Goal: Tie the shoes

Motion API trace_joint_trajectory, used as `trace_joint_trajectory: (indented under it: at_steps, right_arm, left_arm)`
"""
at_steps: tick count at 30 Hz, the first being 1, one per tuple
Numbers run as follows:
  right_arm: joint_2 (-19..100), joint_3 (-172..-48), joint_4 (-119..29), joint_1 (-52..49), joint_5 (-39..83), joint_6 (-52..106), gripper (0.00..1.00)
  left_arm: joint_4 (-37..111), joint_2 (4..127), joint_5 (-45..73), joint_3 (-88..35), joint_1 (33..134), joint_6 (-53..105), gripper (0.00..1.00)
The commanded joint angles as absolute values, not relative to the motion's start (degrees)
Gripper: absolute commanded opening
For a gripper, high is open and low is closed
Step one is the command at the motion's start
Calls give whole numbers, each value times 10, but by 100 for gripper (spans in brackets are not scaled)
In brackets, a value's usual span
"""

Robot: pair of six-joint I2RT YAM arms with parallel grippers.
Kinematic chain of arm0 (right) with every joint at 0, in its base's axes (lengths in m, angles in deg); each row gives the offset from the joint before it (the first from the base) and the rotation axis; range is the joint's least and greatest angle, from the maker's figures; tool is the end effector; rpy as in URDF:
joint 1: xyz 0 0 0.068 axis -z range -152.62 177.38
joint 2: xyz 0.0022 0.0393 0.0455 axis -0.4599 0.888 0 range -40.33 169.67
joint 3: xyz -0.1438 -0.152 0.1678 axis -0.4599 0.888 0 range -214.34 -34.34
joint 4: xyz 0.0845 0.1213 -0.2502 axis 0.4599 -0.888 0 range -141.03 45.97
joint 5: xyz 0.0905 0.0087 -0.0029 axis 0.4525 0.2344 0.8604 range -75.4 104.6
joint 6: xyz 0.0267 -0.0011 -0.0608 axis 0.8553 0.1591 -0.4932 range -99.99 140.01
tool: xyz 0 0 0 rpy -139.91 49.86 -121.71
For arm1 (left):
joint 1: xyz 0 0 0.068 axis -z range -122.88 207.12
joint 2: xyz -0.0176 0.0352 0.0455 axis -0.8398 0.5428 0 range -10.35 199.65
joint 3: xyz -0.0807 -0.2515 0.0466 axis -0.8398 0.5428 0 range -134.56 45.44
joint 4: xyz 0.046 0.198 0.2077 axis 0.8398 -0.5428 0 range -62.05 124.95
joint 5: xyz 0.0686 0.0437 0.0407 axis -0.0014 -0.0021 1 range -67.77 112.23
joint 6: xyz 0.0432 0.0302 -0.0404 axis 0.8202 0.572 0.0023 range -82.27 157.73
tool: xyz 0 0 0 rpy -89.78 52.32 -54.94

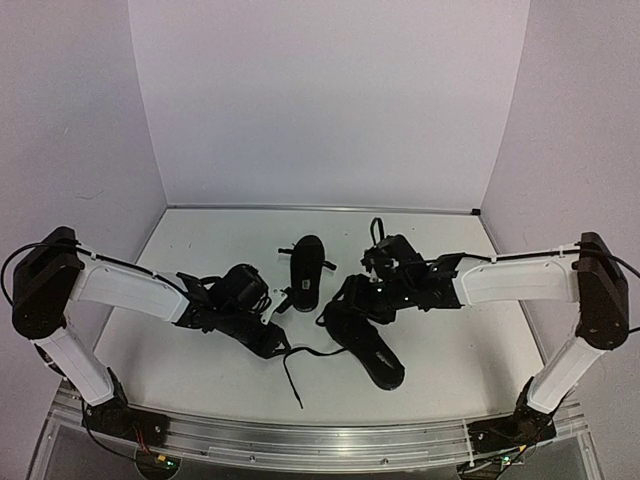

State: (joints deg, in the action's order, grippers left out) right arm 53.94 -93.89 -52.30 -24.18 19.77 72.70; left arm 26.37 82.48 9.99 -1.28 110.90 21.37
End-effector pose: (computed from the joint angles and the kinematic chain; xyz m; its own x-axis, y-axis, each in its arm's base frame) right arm 0.2405 0.3107 0.1780 -0.9100 0.1276 -0.3945 -0.1605 0.7688 0.6190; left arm 0.1919 -0.2807 0.1128 -0.7052 0.4968 -0.5058 0.6901 0.6446 -0.3290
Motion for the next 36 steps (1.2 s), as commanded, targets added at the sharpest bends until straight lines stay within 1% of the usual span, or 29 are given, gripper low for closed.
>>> trace_joint_trajectory:
  at_steps: [1,4,10,13,17,22,25,30,32,33,35,36]
  right_arm:
    - [474,-898,-533,-222,230,651,77]
    - [455,-865,-533,-216,251,638,80]
    - [467,-818,-530,-216,286,628,79]
    - [461,-799,-520,-216,296,626,78]
    - [464,-778,-484,-216,334,630,77]
    - [495,-765,-417,-217,389,638,75]
    - [510,-772,-407,-216,397,636,73]
    - [525,-784,-408,-216,400,632,70]
    - [525,-784,-408,-216,401,632,69]
    - [524,-784,-408,-216,403,634,69]
    - [517,-784,-407,-216,408,638,68]
    - [510,-785,-407,-216,409,639,68]
  left_arm:
    - [317,783,73,-11,1081,252,53]
    - [360,803,61,-25,1057,281,55]
    - [384,914,32,-114,1056,361,48]
    - [416,953,9,-130,1056,375,45]
    - [436,996,7,-150,1056,376,43]
    - [472,1029,2,-156,1056,376,38]
    - [490,1039,6,-156,1056,376,34]
    - [538,1051,6,-150,1056,376,30]
    - [550,1056,8,-149,1056,376,26]
    - [554,1058,8,-149,1056,376,23]
    - [553,1056,7,-148,1056,376,13]
    - [549,1048,12,-147,1056,376,5]
